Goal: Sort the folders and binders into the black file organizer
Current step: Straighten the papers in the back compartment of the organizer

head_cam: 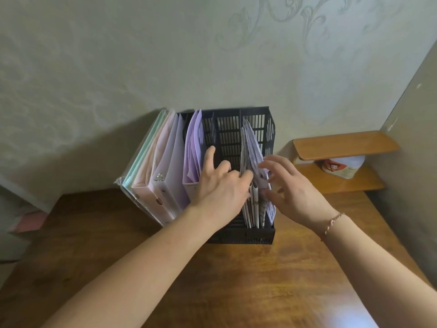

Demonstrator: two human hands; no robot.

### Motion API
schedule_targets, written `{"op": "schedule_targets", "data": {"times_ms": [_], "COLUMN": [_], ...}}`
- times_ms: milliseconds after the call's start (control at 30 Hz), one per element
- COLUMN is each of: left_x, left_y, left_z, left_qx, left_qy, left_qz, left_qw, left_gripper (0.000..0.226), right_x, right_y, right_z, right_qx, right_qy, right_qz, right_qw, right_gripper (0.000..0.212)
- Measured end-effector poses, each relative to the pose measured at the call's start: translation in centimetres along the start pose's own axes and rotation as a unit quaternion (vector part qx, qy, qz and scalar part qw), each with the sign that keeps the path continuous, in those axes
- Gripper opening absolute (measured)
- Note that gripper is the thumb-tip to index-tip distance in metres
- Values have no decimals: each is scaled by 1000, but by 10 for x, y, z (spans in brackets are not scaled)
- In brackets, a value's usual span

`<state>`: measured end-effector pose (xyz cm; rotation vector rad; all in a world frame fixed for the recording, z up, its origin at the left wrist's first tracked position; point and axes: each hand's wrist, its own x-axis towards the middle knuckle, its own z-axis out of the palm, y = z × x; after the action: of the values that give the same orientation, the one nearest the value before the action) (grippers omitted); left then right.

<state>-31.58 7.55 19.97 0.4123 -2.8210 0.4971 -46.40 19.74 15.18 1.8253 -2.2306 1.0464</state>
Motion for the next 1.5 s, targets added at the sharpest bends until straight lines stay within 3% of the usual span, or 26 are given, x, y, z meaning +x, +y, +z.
{"op": "schedule_targets", "data": {"times_ms": [67, 167, 267, 367, 467, 567, 833, 1000, 1200, 1300, 1500], "left_x": [1, -2, -5, -8, -10, -14, -21, -20, -23, -22, -23], "left_y": [8, 21, 29, 27, 27, 26, 29, 23, 18, 18, 17], "left_z": [3, 13, 27, 47, 57, 63, 74, 77, 80, 78, 73], "left_qx": [-11, -145, -296, -367, -415, -403, -401, -440, -437, -427, -402], "left_qy": [20, 52, 14, 7, 9, 34, 96, 64, 40, 57, 103], "left_qz": [10, -13, -101, -134, -140, -125, -94, -139, -114, -78, -48], "left_qw": [1000, 988, 950, 921, 899, 906, 906, 885, 891, 899, 908], "left_gripper": [23, 37, 48, 54, 63, 60, 43, 54, 65, 67, 73], "right_x": [-4, -14, -29, -41, -46, -52, -56, -53, -51, -49, -60], "right_y": [4, 7, 10, 11, 9, 7, -2, 0, 3, -2, -15], "right_z": [2, 11, 27, 40, 51, 65, 94, 99, 109, 112, 119], "right_qx": [2, -43, -85, -99, -143, -170, -149, -150, -206, -227, -218], "right_qy": [31, 76, 110, 187, 261, 238, 221, 209, 150, 132, 101], "right_qz": [-13, -25, 13, 53, 6, 30, 184, 209, 249, 284, 263], "right_qw": [999, 996, 990, 976, 955, 956, 946, 944, 935, 922, 934], "right_gripper": [55, 56, 50, 48, 31, 14, 32, 40, 30, 26, 24]}}
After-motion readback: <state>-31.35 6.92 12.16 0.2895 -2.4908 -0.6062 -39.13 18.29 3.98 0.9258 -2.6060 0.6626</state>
